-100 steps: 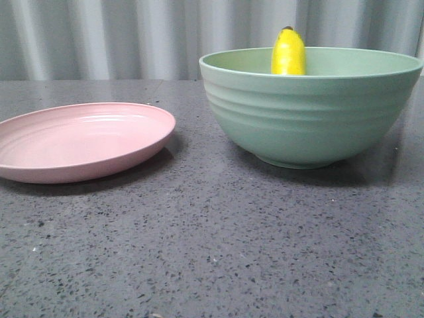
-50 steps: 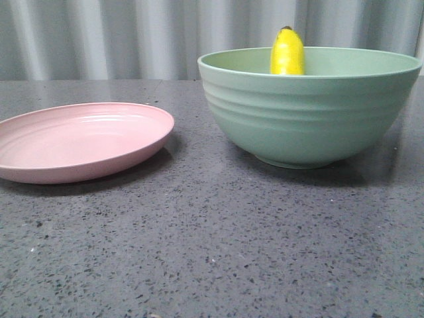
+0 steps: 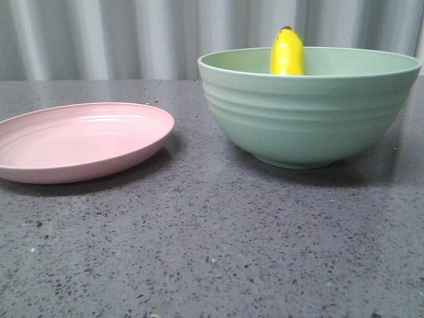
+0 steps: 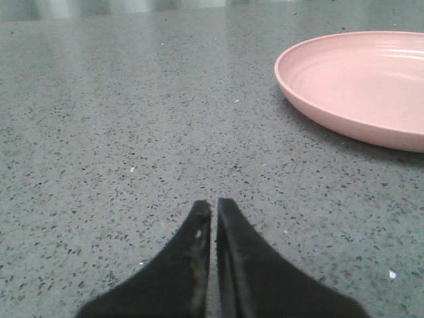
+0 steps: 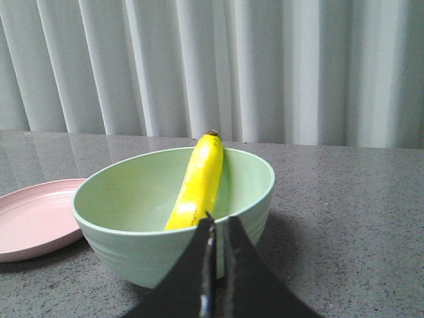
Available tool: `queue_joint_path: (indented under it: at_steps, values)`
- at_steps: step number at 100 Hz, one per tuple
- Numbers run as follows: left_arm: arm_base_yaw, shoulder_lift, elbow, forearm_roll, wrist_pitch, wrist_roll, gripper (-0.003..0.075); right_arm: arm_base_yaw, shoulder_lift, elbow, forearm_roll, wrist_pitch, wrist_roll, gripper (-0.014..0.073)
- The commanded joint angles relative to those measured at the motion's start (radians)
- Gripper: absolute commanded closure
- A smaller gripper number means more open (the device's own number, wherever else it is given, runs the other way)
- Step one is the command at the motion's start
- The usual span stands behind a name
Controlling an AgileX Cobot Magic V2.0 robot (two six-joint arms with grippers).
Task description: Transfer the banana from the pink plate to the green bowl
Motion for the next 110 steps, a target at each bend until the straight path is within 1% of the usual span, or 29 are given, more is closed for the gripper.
queue_joint_path:
  at_steps: [1, 13, 21, 26, 32, 37, 50, 57, 64, 68, 81, 101, 110]
  values:
    - [0.001, -0.025, 0.011, -0.001, -0.061, 0.002, 0.0741, -0.006, -0.017, -0.023, -0.001, -0.072, -0.011, 0.0665]
    - [0.001, -0.025, 0.011, -0.001, -0.061, 0.002, 0.0741, -0.012, -0.017, -0.023, -0.001, -0.078, -0.011, 0.0665]
    - [0.001, -0.025, 0.011, -0.001, -0.061, 0.002, 0.0741, -0.043, -0.017, -0.006, -0.008, -0.134, -0.011, 0.0665]
    - [0.001, -0.025, 0.011, -0.001, -0.061, 0.002, 0.0741, -0.07, -0.017, 0.013, -0.029, -0.175, -0.011, 0.0665]
    - [0.001, -0.025, 0.011, -0.001, -0.061, 0.002, 0.0741, -0.106, -0.017, 0.041, -0.086, -0.215, 0.002, 0.0665]
    - [0.001, -0.025, 0.011, -0.001, -0.061, 0.002, 0.0741, -0.138, -0.017, 0.066, -0.141, -0.238, 0.06, 0.0665]
    - [0.001, -0.025, 0.011, -0.001, -0.061, 0.002, 0.0741, -0.206, -0.017, 0.143, -0.328, -0.288, 0.297, 0.0665]
    - [0.001, -0.025, 0.011, -0.001, -0.061, 0.002, 0.0741, -0.219, -0.017, 0.182, -0.41, -0.311, 0.372, 0.0665]
    - [0.001, -0.025, 0.011, -0.001, -0.061, 0.002, 0.0741, -0.222, -0.017, 0.228, -0.45, -0.337, 0.424, 0.0665]
    - [0.001, -0.025, 0.011, -0.001, -0.061, 0.002, 0.0741, -0.225, -0.017, 0.226, -0.458, -0.281, 0.429, 0.0665]
    - [0.001, -0.025, 0.011, -0.001, -0.061, 0.002, 0.0741, -0.225, -0.019, 0.226, -0.492, -0.191, 0.429, 0.0665]
    - [0.001, -0.025, 0.011, -0.001, -0.061, 0.002, 0.0741, -0.225, -0.021, 0.226, -0.492, 0.012, 0.429, 0.0665]
    - [0.001, -0.025, 0.011, -0.001, -0.061, 0.002, 0.0741, -0.225, -0.021, 0.226, -0.492, 0.061, 0.429, 0.0665]
